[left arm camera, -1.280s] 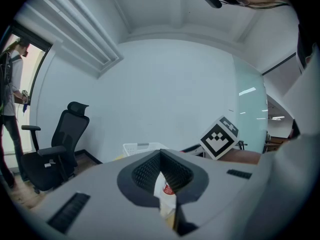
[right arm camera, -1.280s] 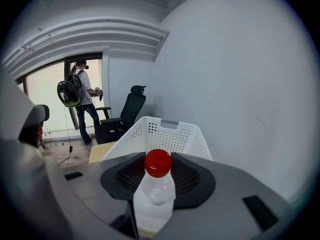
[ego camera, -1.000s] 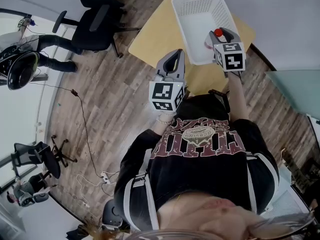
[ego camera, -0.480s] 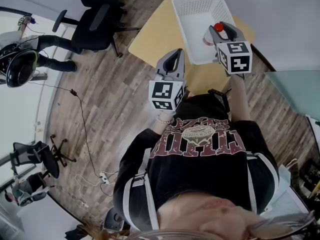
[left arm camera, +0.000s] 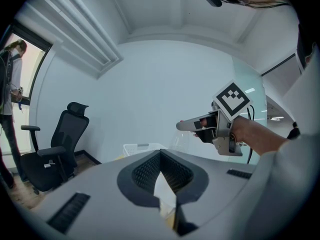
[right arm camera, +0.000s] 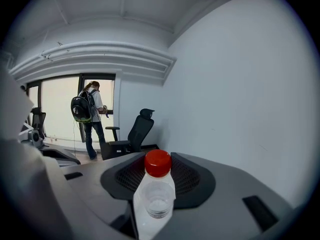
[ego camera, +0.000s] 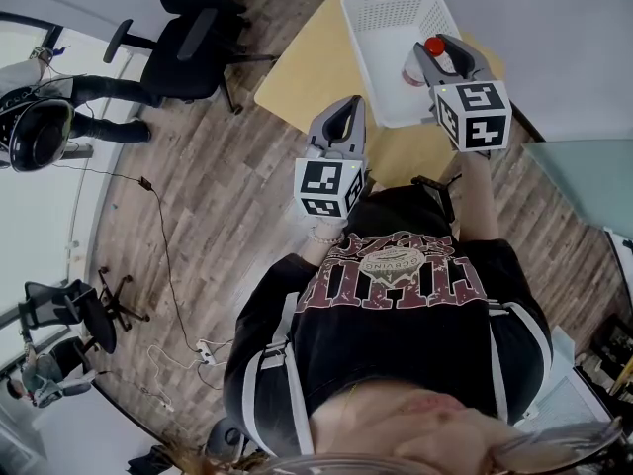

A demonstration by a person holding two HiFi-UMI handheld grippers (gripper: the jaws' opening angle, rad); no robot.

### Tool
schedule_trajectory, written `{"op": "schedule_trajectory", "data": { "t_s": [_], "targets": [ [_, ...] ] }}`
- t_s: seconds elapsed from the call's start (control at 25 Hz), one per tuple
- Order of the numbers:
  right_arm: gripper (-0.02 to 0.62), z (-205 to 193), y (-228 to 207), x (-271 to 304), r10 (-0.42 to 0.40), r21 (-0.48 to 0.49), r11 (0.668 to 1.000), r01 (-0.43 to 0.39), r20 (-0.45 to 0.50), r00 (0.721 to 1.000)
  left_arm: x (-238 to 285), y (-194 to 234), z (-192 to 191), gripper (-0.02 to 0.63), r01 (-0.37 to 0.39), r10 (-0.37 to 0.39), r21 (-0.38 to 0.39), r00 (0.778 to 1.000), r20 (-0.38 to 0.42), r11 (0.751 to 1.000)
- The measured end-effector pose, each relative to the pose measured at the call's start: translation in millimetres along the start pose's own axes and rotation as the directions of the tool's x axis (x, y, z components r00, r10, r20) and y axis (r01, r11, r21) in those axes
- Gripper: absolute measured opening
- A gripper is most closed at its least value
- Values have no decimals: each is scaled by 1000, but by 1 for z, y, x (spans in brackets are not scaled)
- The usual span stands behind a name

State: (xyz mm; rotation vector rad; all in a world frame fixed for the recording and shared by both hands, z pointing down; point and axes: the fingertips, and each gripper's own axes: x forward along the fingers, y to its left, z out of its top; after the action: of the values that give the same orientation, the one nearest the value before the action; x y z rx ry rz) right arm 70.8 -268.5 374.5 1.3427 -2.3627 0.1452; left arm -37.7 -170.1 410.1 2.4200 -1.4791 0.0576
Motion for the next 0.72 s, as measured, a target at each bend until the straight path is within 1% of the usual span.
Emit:
{"op": "schedule_trajectory", "data": {
  "t_s": [0.32, 0.72],
  "targets": [
    [166, 17, 7, -11, 18, -19, 1000, -17, 38, 999, -2, -1, -1, 46, -2, 2, -4, 1000, 5, 1000],
    [167, 41, 28, -16, 86, -35, 996, -83, 87, 993, -7, 8, -2, 46, -22, 22, -11, 1000, 9, 1000]
  ]
}}
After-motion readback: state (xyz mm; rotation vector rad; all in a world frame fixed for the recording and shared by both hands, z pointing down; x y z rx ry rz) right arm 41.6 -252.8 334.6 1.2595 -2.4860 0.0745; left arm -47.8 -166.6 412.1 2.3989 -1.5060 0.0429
